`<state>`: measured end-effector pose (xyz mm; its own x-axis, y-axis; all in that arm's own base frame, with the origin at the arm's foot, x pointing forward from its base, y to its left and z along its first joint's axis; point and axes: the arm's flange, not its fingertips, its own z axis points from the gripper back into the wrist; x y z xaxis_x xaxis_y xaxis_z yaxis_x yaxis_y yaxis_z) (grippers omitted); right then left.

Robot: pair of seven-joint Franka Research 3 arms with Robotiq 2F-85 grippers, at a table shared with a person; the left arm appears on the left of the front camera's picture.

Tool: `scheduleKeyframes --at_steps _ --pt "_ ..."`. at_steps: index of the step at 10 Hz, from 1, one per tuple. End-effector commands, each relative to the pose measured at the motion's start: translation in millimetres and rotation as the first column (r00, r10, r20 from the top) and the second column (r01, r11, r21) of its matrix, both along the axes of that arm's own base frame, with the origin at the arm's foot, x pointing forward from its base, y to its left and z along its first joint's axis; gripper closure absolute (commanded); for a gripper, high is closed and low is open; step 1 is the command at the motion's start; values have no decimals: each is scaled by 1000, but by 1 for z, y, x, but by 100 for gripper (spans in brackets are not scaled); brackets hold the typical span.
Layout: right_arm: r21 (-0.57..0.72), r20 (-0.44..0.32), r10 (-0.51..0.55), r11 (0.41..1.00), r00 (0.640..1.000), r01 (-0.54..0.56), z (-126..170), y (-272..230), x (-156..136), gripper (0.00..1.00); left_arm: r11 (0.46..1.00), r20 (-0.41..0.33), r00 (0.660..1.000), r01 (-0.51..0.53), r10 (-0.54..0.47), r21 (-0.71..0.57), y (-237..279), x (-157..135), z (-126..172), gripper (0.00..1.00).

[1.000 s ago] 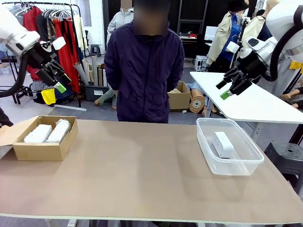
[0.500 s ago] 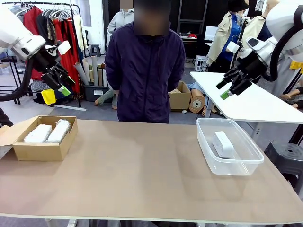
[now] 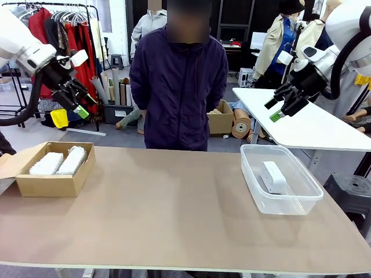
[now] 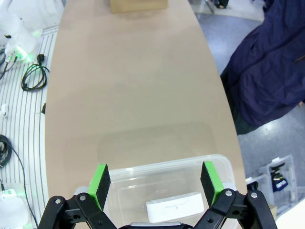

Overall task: Separate and place wrapped and unwrapped clocks.
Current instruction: If the picked Digital clock is wrapped, place it in the Package Box ; if not, place it in the Organizing box.

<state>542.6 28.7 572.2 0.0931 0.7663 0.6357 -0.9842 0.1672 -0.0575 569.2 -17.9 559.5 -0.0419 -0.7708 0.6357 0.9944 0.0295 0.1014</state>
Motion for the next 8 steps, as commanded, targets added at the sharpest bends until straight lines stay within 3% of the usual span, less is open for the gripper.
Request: scheduleKeyframes --at_steps 1,8 --pt "1 2 1 1000 1000 -1 1 0 0 0 999 3 1000 24 -24 -44 4 0 2 0" --pt "1 2 1 1000 1000 -1 1 0 0 0 1000 -8 1000 2 -2 -32 0 0 2 0"
